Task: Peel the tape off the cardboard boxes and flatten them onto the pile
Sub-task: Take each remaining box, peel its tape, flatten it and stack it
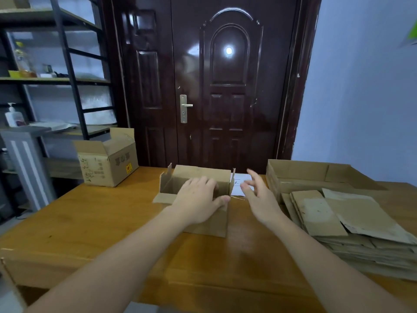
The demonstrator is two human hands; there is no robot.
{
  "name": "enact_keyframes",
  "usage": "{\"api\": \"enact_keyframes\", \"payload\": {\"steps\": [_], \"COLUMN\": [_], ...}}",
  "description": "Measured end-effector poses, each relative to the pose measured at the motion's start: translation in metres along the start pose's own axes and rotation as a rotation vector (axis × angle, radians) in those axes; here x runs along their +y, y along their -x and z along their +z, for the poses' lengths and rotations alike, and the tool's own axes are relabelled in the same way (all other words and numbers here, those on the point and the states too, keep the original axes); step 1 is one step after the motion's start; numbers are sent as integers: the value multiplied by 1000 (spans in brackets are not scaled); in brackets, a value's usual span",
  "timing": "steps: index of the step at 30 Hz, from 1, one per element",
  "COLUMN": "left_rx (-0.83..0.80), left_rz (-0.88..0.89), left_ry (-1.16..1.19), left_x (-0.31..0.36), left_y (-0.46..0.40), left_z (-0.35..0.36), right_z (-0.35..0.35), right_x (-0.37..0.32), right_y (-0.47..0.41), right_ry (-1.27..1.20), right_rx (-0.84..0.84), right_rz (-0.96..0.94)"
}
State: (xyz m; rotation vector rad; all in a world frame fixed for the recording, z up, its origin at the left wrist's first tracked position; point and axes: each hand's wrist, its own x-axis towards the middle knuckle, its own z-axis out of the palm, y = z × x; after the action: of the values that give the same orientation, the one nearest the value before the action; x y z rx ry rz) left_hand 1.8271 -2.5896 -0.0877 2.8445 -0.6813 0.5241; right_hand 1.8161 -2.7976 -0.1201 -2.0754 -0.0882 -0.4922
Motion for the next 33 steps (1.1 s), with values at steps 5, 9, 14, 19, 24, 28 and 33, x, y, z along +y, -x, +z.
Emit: {"api": "enact_keyframes", "payload": {"steps": [5, 9, 14, 19, 24, 28, 33], "left_rx": [-97, -361, -448, -359, -233, -198, 78], "left_rz": [25, -184, -384, -423, -449, -413, -652], "left_ry": [-184, -327, 30, 487, 537, 651, 1089], "left_x": [-35, -78, -111, -112, -108, -108, -129], "left_y": [-8, 0, 17, 28, 30, 38, 55], "left_z": [-41, -51, -36, -6, 12, 11, 26], "right_z": [-5, 2, 7, 18, 53, 67, 52], "right_x": [-25, -15, 5, 22, 28, 17, 21], "right_y": [9, 8, 17, 17, 23, 25, 22], "right_ry": [291, 326, 208, 133, -3, -114, -100], "right_rx": [-240, -183, -279, -337, -277, -133, -89], "right_rz": [-260, -160, 14, 119, 156, 193, 195]}}
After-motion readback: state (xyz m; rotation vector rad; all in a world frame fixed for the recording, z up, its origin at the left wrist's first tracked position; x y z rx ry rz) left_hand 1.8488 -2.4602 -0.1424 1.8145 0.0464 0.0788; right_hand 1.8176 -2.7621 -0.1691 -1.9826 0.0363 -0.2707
